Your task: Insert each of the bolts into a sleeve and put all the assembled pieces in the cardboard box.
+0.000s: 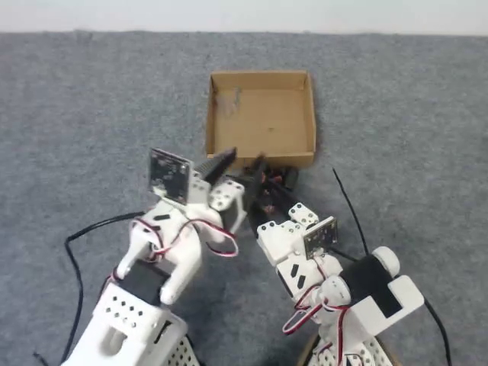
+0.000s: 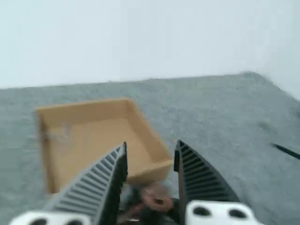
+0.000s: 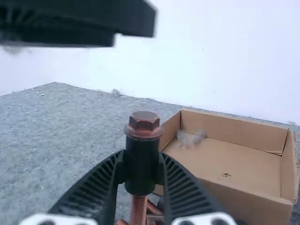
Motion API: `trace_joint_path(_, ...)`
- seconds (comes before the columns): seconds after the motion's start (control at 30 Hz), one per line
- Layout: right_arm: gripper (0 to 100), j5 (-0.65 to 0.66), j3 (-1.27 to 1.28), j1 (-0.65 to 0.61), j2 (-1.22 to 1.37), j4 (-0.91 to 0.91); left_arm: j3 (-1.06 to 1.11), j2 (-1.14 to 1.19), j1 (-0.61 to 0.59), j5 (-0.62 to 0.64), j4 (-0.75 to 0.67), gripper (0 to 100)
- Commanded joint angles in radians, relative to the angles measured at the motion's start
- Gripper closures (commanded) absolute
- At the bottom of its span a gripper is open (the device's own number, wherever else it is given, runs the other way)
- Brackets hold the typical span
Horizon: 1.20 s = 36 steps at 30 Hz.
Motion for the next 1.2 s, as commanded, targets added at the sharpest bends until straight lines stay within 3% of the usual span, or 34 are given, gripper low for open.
trace_joint_path(0.0, 99.1, -0.005, 0.017, 0.016, -0.028, -0.004, -0.054, -0.02, -0.114, 0.011, 0.005, 84)
trace_joint_path(0.23, 99.1, -0.005, 0.023, 0.016, -0.03, -0.001, 0.035, -0.02, -0.344, 0.012, 0.005, 84)
trace_joint_path(0.37, 99.1, -0.005, 0.023, 0.016, -0.027, -0.001, 0.159, -0.02, -0.413, 0.014, -0.002, 84)
trace_joint_path(0.7, 99.1, -0.005, 0.026, 0.018, -0.03, -0.005, 0.354, -0.032, -0.416, 0.015, -0.028, 84)
trace_joint_path(0.93, 99.1, -0.005, -0.023, 0.125, -0.031, -0.079, 0.423, -0.16, -0.414, 0.014, -0.025, 85)
trace_joint_path(1.17, 99.1, -0.003, -0.218, 0.255, -0.031, -0.074, 0.424, -0.249, -0.414, 0.012, 0.068, 85)
